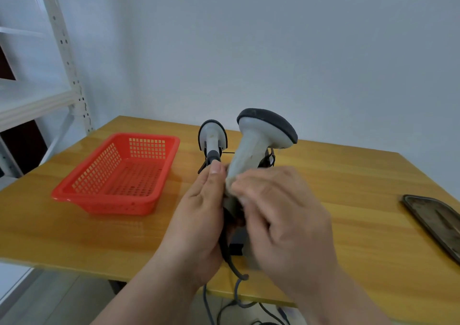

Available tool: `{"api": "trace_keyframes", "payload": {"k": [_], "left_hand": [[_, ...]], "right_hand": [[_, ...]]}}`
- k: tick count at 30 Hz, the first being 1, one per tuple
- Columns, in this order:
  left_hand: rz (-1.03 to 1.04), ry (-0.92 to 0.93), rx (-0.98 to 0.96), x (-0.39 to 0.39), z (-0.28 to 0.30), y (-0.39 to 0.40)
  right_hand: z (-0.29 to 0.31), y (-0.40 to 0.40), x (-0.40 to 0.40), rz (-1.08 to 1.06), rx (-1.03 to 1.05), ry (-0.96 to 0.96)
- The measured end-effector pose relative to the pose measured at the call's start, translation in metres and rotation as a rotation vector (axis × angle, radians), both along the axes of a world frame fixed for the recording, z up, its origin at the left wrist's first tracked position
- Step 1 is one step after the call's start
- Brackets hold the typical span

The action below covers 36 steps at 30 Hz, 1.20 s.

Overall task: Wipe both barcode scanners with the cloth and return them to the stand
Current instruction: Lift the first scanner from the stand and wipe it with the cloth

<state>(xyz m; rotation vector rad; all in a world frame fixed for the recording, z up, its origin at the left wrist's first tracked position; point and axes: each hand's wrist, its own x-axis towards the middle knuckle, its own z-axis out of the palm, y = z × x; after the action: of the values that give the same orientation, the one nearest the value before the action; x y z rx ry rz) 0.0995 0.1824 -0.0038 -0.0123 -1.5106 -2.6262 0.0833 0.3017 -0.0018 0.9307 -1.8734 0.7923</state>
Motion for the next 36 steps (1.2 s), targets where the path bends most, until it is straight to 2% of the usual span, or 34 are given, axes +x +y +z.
{"api": "trace_keyframes", "payload": {"k": [3,4,8,12,16,20,24,26,29,33,36], "left_hand": [[0.053,0.010,-0.056,0.001,-0.003,0.008],[0.046,0.017,-0.074,0.002,-0.003,0.009],[-0.006,0.043,-0.048,0.004,-0.001,0.008],[0.028,0.051,-0.135,0.006,-0.003,0.014],[0.051,0.073,-0.155,0.007,0.000,0.012],[0.083,0.106,-0.259,0.007,0.001,0.015],[0.053,0.049,-0.158,0.009,0.004,0.012],[0.045,0.047,-0.130,0.007,0.003,0.011],[0.032,0.044,-0.129,0.008,0.003,0.016],[0.055,0.044,-0.125,0.007,0.005,0.014],[0.081,0.020,-0.111,0.007,0.003,0.014]], "right_hand": [[0.009,0.010,-0.013,-0.097,-0.194,-0.134],[0.010,0.009,-0.011,-0.103,-0.204,-0.117],[0.004,-0.002,0.003,0.011,-0.026,0.035],[0.012,0.013,-0.014,-0.101,-0.229,-0.130],[0.003,0.002,0.002,-0.015,-0.037,0.025],[0.011,0.014,-0.013,-0.090,-0.228,-0.164],[0.006,0.002,0.004,-0.026,-0.102,-0.002],[0.011,0.007,-0.005,-0.039,-0.135,-0.066],[0.018,0.012,-0.012,-0.109,-0.300,-0.178],[0.006,0.001,0.001,-0.080,-0.182,-0.080],[0.017,0.007,-0.013,-0.126,-0.248,-0.147]]}}
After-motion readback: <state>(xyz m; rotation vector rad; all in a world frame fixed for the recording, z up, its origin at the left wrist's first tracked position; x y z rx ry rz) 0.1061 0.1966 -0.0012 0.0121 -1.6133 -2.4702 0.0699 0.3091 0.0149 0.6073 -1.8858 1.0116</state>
